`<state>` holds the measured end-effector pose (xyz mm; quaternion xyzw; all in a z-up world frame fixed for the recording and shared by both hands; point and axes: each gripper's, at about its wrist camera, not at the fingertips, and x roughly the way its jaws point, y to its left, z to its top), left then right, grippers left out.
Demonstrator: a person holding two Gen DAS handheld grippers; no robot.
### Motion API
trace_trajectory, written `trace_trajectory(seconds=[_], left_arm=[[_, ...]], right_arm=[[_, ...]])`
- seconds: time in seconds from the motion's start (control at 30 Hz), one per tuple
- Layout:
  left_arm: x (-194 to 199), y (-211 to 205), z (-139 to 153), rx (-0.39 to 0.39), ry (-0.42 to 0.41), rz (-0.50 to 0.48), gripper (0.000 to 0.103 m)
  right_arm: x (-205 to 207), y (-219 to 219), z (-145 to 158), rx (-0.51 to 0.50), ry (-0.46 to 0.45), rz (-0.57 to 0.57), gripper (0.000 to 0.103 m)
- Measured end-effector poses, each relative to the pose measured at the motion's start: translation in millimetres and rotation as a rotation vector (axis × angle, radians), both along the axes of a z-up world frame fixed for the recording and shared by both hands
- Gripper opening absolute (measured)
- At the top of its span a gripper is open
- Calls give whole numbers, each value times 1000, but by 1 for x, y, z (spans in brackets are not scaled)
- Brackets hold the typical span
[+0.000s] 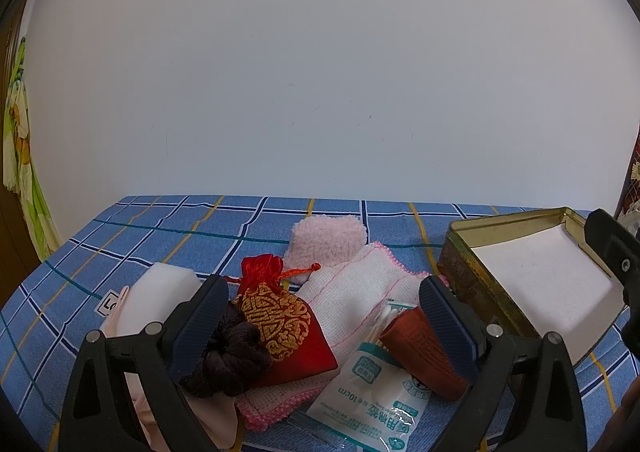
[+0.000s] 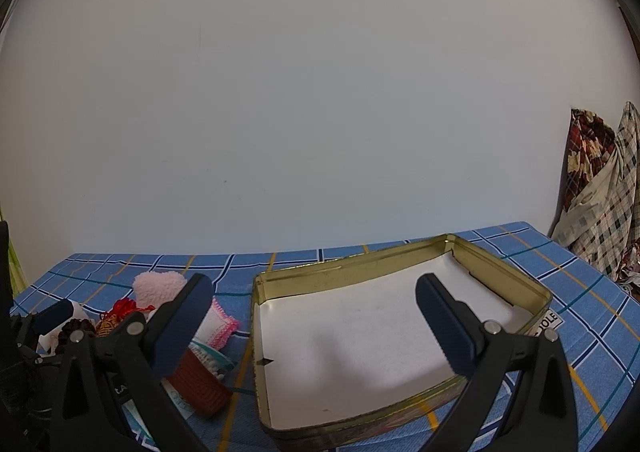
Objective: Organize soft objects
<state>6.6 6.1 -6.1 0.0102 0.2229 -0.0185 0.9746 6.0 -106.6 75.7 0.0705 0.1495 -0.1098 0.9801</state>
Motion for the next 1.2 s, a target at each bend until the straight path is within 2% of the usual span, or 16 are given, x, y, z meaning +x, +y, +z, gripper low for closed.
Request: trace_trajectory(seconds=[0.37, 0.43, 0.6, 0.67, 0.77, 0.87, 0.93, 1.03, 1.2], left_arm=[[-3, 5, 0, -8, 3, 6, 98], [-2, 7, 0, -12, 9, 12, 98], [-6, 16, -2, -24, 47, 20, 98], [-12, 23, -3, 1, 61, 28, 98], [-24, 44, -4, 5, 82, 55, 98], [-35, 73, -5, -28, 100, 84, 98], [-41, 90, -5, -20, 110, 109, 98], [-47, 115, -7, -7, 134, 117, 98], [-60, 151, -10, 7, 149, 135, 98]], right_arm=[[1, -1, 1, 5, 0, 4, 103], [0, -1, 1, 9, -23, 4, 103], [3, 1, 0, 9, -15, 13, 103], [4, 3, -1, 7, -7, 21, 103], [6, 5, -2, 8, 7, 44, 96], [9, 10, -5, 14, 40, 93, 87], [13, 15, -7, 22, 67, 135, 75], [17, 22, -10, 32, 98, 199, 73], [26, 33, -16, 120, 157, 377, 73]])
